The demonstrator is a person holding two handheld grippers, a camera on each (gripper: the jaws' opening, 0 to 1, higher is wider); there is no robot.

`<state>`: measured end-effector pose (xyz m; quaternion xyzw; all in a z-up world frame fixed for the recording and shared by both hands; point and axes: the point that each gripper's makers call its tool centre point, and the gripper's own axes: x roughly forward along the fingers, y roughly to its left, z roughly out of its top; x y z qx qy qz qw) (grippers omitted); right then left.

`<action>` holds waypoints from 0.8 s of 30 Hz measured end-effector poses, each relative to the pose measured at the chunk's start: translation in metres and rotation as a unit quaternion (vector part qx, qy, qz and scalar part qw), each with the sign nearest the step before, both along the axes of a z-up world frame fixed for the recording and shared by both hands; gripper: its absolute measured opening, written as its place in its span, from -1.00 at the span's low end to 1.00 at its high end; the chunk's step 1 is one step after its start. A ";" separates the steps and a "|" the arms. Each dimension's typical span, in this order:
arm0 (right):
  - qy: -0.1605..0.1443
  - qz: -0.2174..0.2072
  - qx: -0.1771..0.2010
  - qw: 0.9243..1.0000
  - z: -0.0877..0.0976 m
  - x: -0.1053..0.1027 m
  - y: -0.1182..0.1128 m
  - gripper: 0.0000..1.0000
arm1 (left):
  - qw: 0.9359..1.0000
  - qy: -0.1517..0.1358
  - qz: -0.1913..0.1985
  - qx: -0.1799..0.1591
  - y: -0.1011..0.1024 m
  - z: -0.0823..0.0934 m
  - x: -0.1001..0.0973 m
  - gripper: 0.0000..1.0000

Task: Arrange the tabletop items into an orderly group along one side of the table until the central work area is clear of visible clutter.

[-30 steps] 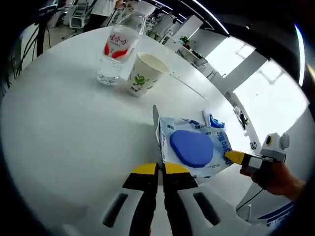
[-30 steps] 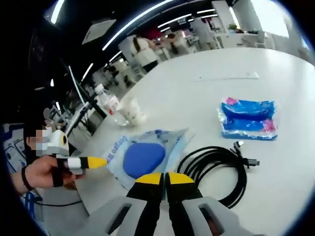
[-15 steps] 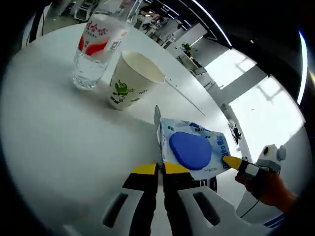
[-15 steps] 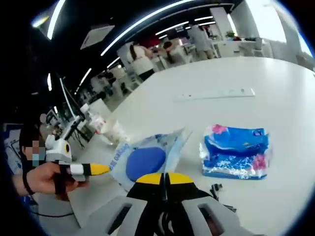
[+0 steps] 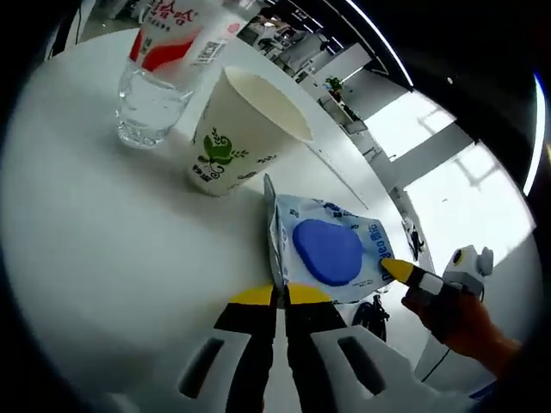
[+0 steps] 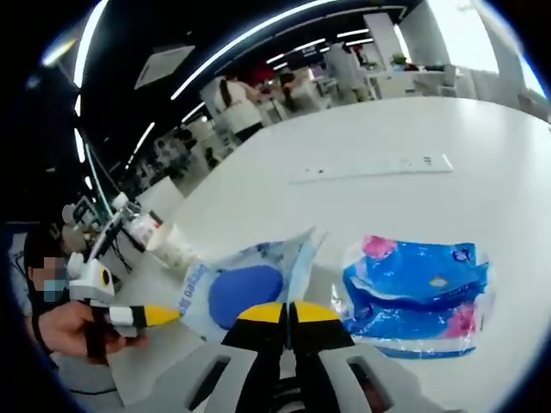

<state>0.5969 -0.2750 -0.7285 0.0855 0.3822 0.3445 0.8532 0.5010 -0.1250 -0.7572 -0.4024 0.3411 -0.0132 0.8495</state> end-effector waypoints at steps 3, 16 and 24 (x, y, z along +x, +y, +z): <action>-0.002 -0.009 0.002 1.000 0.001 0.003 -0.001 -1.00 | 1.000 -0.006 0.007 -0.004 0.002 0.001 0.006 -1.00; 0.003 -0.056 -0.017 0.998 -0.007 0.007 -0.029 -0.97 | 0.999 -0.026 0.024 -0.021 -0.009 0.004 0.029 -1.00; 0.006 -0.039 -0.007 0.999 -0.009 0.006 -0.012 -0.98 | 0.998 -0.035 0.053 -0.004 0.009 0.004 0.035 -1.00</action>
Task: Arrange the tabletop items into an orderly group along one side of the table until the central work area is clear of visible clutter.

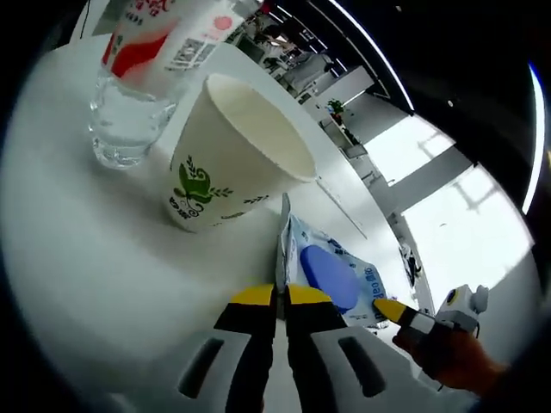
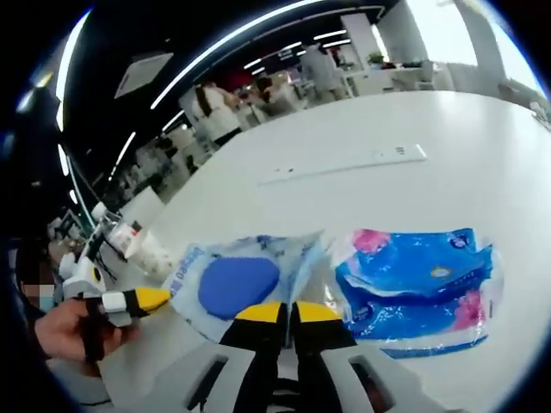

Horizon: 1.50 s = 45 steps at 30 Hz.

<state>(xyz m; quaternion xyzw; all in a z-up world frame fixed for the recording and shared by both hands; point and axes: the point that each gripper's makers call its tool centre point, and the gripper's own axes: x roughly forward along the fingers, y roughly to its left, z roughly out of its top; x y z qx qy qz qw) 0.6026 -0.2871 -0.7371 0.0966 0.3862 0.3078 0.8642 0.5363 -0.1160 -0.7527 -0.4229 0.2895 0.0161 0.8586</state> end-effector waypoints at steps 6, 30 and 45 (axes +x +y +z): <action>0.000 0.026 -0.007 1.000 -0.005 0.005 0.014 -0.96 | 0.999 0.010 0.028 0.018 0.015 -0.002 -0.002 -1.00; 0.016 -0.009 0.014 1.000 -0.002 -0.015 -0.006 -0.89 | 0.998 0.020 0.024 0.048 -0.001 0.008 -0.038 -0.74; 0.003 0.002 0.040 0.999 0.016 -0.036 -0.007 -0.87 | 0.999 0.016 0.025 0.040 -0.025 0.020 -0.058 -0.74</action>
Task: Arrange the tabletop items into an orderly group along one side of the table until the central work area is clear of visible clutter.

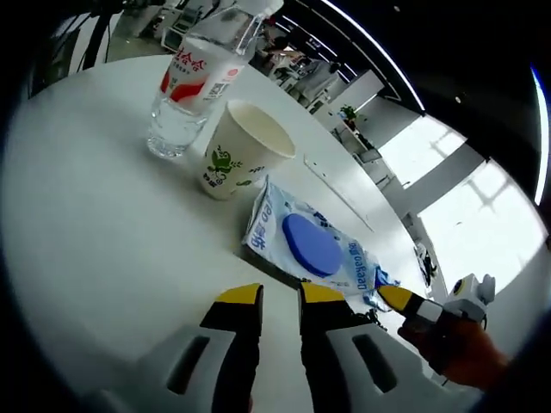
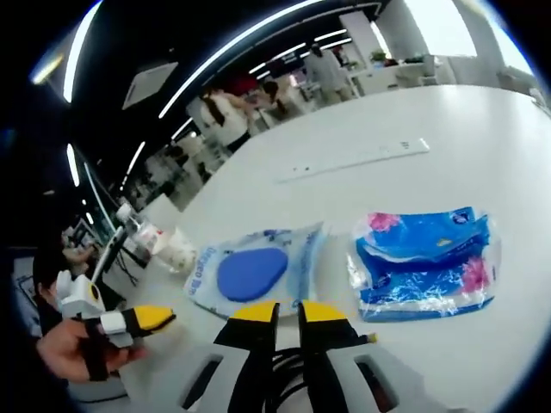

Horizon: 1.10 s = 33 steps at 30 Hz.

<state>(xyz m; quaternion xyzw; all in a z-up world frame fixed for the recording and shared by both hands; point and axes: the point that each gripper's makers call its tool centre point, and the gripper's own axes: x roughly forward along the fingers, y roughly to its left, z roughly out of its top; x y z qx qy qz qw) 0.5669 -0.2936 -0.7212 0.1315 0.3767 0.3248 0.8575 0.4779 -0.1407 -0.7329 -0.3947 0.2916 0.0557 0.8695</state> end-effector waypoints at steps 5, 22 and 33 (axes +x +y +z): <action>0.001 -0.009 -0.001 1.000 0.000 -0.004 -0.021 -0.85 | 1.000 0.004 -0.019 0.006 -0.021 -0.002 -0.012 -0.73; 0.013 -0.095 -0.028 0.995 -0.016 -0.001 -0.140 -0.82 | 0.997 0.008 -0.070 0.032 -0.059 -0.006 -0.047 -0.69; 0.017 -0.118 -0.037 0.992 -0.014 0.017 -0.166 -0.74 | 0.995 0.003 -0.086 0.058 -0.061 0.003 -0.060 -0.66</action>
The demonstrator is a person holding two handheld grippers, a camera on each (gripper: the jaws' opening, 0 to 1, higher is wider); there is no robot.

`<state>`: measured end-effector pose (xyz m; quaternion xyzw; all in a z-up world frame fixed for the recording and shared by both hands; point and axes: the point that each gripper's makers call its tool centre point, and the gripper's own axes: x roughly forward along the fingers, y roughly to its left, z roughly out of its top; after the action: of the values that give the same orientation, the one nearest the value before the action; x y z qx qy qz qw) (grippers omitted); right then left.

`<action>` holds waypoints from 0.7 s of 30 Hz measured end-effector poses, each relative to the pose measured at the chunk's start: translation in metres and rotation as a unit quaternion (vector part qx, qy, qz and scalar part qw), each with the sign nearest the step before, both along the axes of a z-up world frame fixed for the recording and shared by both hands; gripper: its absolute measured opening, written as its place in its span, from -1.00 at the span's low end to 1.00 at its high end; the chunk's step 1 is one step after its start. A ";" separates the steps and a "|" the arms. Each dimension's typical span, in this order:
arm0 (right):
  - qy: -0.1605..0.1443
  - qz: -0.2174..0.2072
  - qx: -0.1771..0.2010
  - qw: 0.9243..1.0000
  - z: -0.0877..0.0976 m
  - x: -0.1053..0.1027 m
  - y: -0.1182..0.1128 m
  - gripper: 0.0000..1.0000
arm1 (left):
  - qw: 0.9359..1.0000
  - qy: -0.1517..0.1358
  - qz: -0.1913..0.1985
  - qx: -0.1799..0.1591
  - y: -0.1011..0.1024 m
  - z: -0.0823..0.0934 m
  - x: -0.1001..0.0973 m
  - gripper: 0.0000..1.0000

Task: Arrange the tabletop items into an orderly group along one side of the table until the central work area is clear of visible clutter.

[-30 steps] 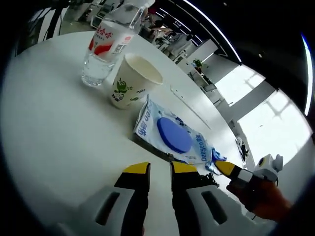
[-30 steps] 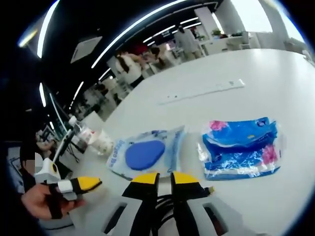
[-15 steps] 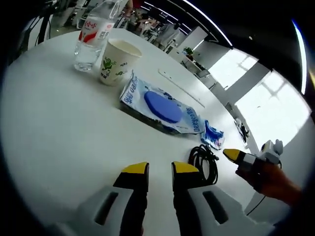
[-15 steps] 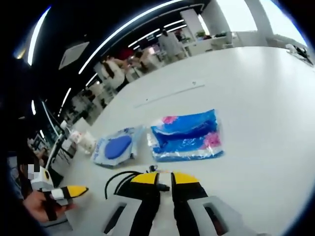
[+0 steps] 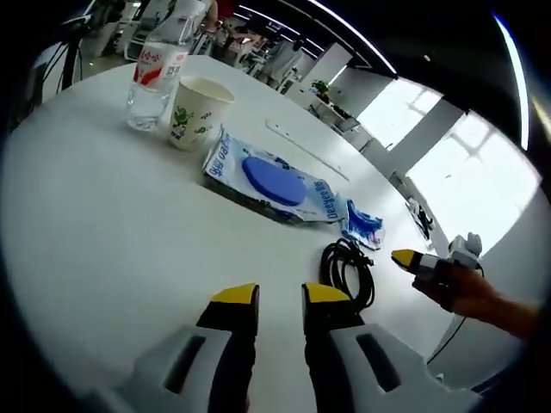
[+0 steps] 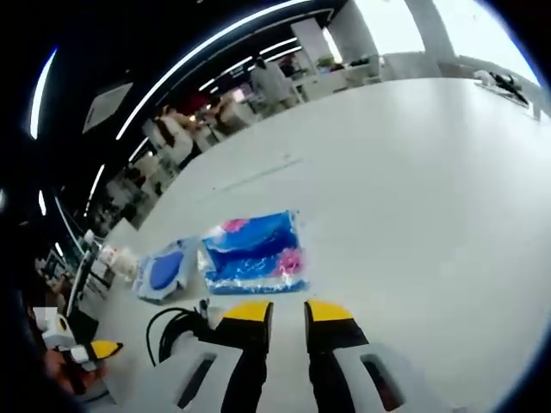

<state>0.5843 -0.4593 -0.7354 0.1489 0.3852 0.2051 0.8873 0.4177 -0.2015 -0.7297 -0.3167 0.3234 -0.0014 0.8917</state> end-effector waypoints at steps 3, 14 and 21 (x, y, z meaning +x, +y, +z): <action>0.000 0.002 -0.003 1.000 0.001 0.006 0.002 -0.71 | 1.000 -0.001 0.000 0.003 0.000 0.002 -0.003 -0.66; 0.007 0.027 -0.026 0.999 -0.008 0.032 0.017 -0.62 | 1.000 -0.009 0.027 0.009 0.011 0.014 -0.013 -0.64; 0.015 0.051 -0.052 0.997 -0.016 0.041 0.021 -0.79 | 0.999 -0.010 0.043 0.010 0.016 0.018 -0.019 -0.64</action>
<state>0.6251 -0.4385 -0.7513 0.0855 0.4161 0.2272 0.8763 0.3984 -0.1855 -0.7118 -0.3218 0.3001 0.0372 0.8972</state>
